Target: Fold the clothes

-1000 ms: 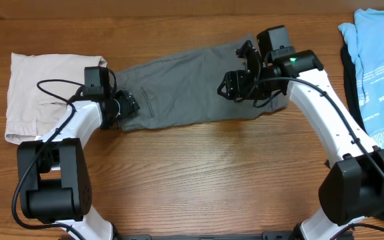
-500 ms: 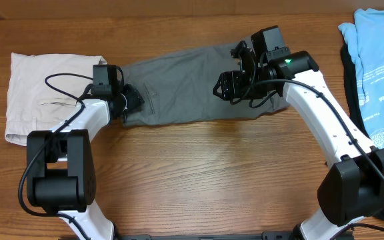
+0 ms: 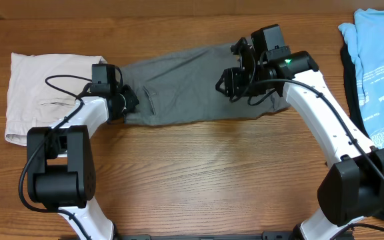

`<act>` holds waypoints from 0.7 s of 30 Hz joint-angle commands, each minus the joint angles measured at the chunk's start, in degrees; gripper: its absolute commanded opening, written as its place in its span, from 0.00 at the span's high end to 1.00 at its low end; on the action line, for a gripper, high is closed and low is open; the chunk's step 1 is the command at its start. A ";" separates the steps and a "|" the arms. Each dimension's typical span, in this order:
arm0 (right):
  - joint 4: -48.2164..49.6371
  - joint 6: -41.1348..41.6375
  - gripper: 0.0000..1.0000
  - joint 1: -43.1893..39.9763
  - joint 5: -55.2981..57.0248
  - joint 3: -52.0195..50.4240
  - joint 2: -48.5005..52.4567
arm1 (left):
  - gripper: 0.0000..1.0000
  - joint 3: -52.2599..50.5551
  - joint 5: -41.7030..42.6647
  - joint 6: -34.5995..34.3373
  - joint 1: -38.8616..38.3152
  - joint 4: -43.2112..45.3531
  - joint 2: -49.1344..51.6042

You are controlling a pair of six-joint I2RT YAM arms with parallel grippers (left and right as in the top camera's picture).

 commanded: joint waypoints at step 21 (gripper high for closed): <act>6.45 9.81 0.96 9.09 -5.29 0.35 17.64 | 0.96 23.74 0.35 10.84 -1.42 -25.42 -3.39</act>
